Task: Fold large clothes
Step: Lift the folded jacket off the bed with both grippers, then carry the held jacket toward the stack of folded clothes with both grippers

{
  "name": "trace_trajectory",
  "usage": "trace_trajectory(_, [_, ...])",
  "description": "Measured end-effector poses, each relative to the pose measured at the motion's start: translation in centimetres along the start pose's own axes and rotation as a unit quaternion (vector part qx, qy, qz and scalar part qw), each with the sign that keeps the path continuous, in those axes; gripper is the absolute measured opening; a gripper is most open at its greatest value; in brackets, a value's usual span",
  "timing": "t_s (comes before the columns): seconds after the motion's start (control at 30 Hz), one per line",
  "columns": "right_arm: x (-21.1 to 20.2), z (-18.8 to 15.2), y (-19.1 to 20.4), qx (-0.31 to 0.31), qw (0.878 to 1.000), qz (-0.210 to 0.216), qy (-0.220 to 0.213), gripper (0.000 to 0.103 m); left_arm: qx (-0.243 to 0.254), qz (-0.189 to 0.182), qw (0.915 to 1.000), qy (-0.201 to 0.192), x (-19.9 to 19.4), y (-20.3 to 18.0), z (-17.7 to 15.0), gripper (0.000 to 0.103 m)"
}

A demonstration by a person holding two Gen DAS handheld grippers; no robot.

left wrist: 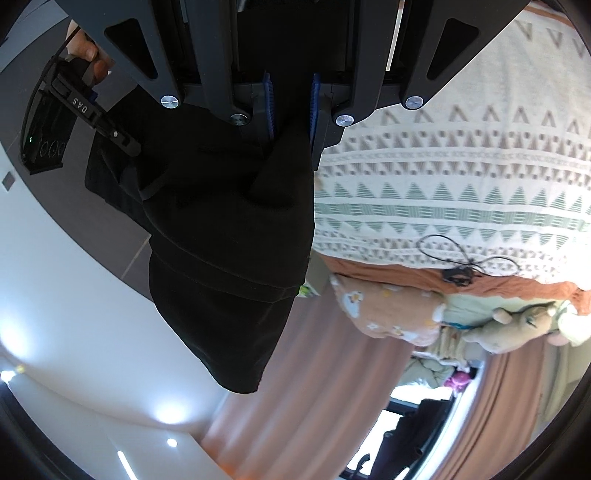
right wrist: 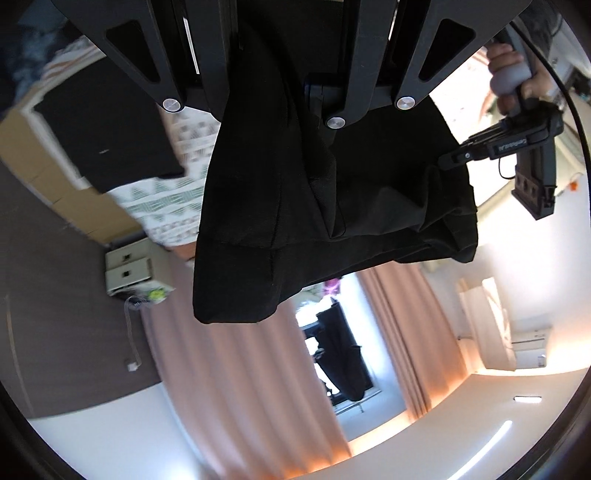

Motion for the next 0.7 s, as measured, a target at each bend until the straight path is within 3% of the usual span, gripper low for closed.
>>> trace_trajectory(0.43, [-9.1,3.9,-9.4,-0.029,0.991,-0.130,-0.032,0.011,0.032,-0.072,0.9963,0.035,6.3,-13.4,-2.5,0.015])
trace_trajectory(0.7, [-11.4,4.7,-14.6,-0.015,0.981,-0.191,-0.042,0.011,0.037,-0.099,0.9914,0.078,11.2,-17.6,-4.2,0.015])
Point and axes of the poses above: each gripper's, at about its wrist camera, not at the fingertips, and x roughly the way its jaws point, y to its left, z to its top, the point moved 5 cm from there along x, roughly the way its jaws point, and after that the axes turned 2 degrees about -x, right-handed, at the moved point
